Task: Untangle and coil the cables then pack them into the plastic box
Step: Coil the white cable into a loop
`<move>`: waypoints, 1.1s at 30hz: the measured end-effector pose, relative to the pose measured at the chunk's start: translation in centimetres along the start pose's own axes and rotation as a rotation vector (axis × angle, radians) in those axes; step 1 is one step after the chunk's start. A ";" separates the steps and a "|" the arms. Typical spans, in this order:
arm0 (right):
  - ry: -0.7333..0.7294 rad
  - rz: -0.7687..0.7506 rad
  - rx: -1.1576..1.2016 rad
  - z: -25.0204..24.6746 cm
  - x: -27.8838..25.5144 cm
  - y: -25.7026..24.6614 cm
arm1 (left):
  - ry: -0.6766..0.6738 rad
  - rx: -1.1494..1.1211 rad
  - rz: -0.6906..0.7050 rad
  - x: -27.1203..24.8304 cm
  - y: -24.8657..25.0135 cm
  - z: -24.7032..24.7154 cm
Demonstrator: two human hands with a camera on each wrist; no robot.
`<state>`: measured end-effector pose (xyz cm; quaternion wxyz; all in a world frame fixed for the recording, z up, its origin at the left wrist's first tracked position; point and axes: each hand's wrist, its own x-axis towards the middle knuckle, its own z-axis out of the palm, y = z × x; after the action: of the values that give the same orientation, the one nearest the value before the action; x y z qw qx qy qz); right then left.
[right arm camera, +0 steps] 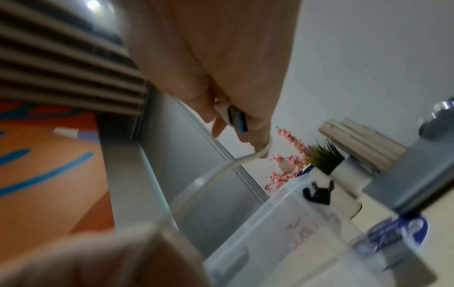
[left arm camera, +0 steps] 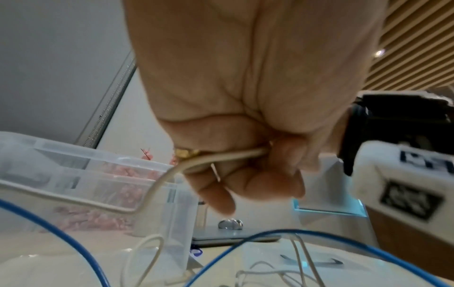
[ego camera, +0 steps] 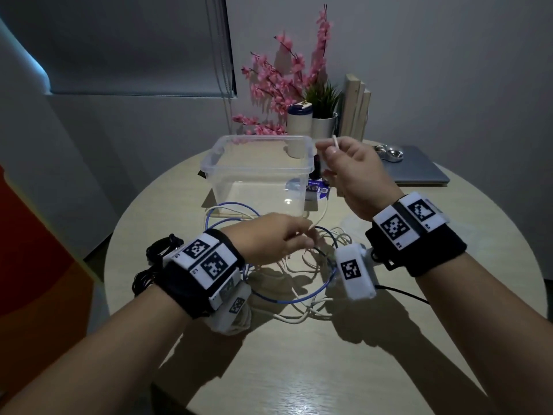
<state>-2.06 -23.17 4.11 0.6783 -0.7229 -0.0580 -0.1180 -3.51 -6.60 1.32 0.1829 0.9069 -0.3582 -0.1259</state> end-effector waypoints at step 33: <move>0.120 0.070 0.269 0.6 0.3 0.7 | 0.105 0.111 -0.037 0.2 -1.3 -0.3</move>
<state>-1.52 -22.65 3.47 0.7750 -0.6188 -0.0076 -0.1284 -2.44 -5.80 1.05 0.1486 0.9274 -0.3377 -0.0616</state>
